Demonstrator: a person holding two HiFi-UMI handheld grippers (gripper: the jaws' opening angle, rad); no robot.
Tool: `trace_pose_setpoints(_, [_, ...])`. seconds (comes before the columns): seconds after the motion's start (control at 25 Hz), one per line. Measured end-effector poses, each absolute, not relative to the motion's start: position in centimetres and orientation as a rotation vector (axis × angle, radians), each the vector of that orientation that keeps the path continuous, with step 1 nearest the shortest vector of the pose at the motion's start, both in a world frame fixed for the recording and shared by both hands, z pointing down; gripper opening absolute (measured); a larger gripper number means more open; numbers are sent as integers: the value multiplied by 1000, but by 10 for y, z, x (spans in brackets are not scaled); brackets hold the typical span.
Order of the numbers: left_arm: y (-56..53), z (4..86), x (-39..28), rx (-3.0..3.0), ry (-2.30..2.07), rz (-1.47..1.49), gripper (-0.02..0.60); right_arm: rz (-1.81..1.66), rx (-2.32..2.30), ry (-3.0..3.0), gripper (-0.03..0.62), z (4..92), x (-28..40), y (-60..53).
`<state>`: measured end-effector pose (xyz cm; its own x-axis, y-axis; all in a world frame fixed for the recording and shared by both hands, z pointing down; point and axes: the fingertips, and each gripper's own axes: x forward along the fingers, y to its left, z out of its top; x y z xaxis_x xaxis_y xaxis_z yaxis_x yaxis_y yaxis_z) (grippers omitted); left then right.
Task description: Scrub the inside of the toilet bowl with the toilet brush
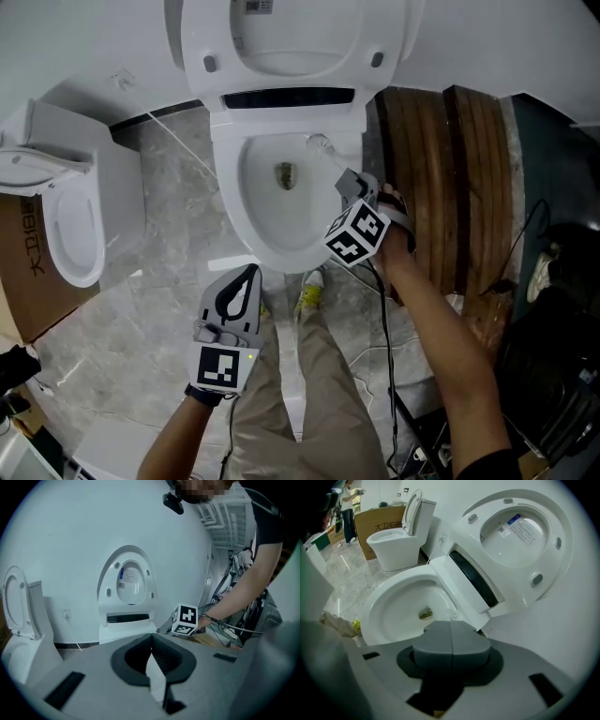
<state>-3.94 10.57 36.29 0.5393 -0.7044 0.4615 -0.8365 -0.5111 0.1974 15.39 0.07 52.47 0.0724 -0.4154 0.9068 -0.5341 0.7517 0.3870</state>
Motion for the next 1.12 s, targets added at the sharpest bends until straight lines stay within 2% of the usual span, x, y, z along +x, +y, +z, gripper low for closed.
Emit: trace_pose_setpoints(1.12, [96,365,-20,2394,-1219,470,11,174,729,-1508,152,522,181,68])
